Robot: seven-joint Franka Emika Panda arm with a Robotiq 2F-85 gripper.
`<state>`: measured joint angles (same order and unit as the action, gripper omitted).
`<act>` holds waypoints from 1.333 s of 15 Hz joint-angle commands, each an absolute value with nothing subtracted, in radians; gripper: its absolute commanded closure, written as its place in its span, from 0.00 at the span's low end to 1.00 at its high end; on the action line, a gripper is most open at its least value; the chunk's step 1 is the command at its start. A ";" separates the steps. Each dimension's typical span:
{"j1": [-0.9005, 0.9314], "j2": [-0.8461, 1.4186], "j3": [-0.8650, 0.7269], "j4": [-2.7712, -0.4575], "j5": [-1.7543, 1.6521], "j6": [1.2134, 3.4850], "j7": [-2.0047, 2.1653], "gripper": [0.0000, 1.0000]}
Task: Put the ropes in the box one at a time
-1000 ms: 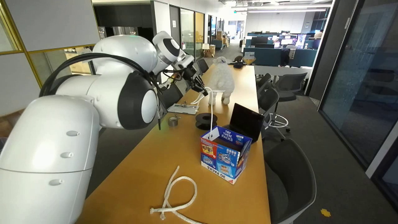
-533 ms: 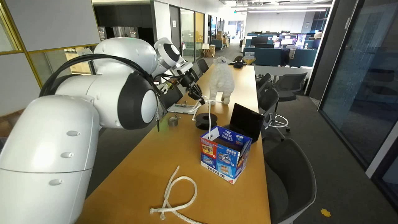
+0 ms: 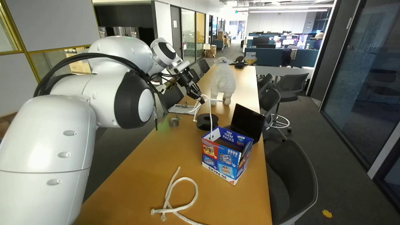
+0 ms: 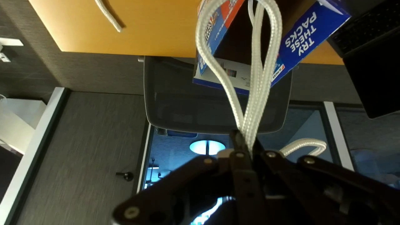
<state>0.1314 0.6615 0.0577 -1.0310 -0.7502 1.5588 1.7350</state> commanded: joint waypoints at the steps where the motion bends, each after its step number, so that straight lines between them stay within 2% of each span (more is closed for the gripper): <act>1: 0.161 0.641 0.035 -1.055 -0.819 1.539 1.760 0.99; 2: 0.164 0.640 0.034 -1.057 -0.830 1.536 1.759 0.99; 3: 0.108 0.638 0.041 -1.218 -0.822 1.704 1.835 0.99; 10: 0.093 0.666 -0.093 -1.515 -0.834 1.952 1.981 0.99; 13: 0.076 0.716 -0.126 -1.549 -0.830 2.018 2.017 0.99; 20: 0.082 0.680 -0.158 -1.622 -0.831 2.138 2.105 0.99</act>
<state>0.0678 0.7270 -0.1380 -1.5796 -0.8168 2.0769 2.0418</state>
